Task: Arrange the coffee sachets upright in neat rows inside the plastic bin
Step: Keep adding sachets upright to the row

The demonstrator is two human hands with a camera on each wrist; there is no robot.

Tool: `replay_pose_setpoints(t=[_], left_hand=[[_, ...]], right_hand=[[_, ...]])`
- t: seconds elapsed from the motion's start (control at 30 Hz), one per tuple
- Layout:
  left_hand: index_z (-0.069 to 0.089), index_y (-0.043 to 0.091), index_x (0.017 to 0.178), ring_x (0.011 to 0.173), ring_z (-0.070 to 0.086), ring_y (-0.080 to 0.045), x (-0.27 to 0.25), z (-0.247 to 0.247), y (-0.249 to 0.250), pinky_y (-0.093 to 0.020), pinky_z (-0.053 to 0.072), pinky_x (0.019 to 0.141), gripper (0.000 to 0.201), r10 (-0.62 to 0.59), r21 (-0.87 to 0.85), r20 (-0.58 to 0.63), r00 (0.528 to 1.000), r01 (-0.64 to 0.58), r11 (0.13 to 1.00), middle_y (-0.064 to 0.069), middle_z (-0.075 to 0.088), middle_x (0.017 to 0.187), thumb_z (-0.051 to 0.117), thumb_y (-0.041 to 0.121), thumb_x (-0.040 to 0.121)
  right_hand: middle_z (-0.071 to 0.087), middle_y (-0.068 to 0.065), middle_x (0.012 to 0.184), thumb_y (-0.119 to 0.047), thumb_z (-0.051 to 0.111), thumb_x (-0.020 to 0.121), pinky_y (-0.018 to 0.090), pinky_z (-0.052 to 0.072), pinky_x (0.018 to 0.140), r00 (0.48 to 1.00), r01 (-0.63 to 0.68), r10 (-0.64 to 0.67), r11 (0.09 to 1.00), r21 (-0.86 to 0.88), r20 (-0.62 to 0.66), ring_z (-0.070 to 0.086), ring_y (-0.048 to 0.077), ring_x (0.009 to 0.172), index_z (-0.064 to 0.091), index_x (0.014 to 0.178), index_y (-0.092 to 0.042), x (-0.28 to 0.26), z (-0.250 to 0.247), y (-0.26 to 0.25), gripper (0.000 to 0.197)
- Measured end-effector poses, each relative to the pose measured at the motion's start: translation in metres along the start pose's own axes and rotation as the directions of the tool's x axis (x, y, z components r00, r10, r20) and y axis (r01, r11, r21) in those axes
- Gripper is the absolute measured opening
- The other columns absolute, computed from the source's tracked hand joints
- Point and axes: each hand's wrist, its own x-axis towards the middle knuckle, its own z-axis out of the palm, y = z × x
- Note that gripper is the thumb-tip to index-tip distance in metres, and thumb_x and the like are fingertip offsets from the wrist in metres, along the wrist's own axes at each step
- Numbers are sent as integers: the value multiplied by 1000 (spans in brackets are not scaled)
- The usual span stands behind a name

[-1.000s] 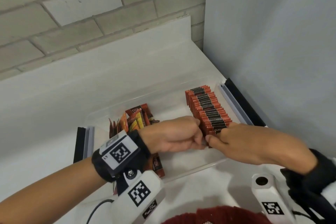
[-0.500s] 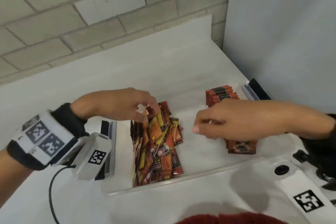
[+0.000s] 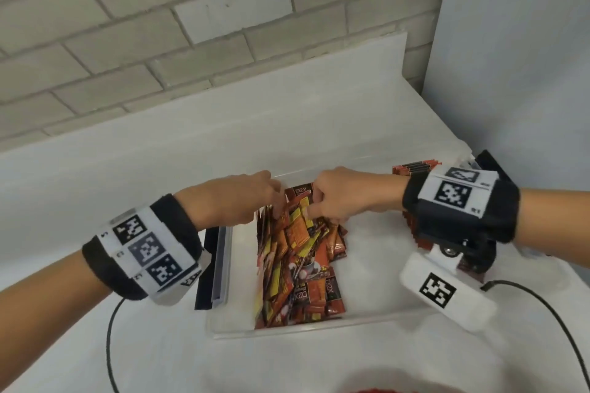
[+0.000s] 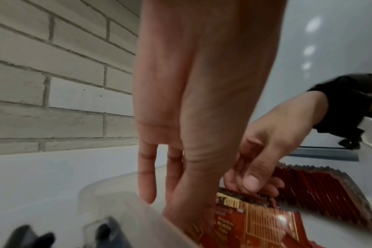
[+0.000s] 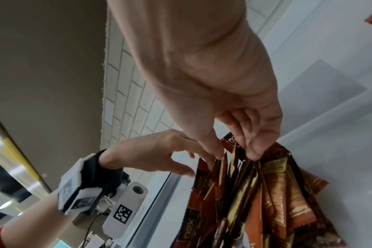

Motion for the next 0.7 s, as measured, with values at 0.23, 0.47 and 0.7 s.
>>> replay_pose_setpoints(t=[0.23, 0.47, 0.7], left_hand=[[68, 25, 108, 97, 37, -8, 2, 7, -4, -19, 29, 65, 20, 62, 79, -75, 995, -56, 995, 10, 54, 112, 64, 18, 89], [75, 18, 85, 85, 44, -18, -8, -16, -18, -35, 45, 57, 13, 265, 38, -368, 892, -270, 962, -4, 63, 87, 77, 10, 75], [75, 17, 98, 101, 44, -21, 2, -31, -8, -40, 47, 75, 16, 222, 36, -310, 925, -221, 975, -6, 57, 104, 70, 13, 84]], right_hand=[[59, 7, 69, -20, 66, 91, 20, 42, 53, 999, -52, 51, 991, 127, 10, 53, 17, 62, 66, 91, 0, 10, 5, -4, 20], [42, 1, 64, -8, 58, 91, 11, 50, 67, 991, -122, 90, 905, 407, 96, 69, 10, 65, 39, 66, -15, 4, -1, -1, 32], [69, 22, 93, -8, 64, 90, 32, 57, 86, 987, -110, 26, 819, 564, 156, 72, 27, 92, 53, 96, -3, -4, 8, -2, 14]])
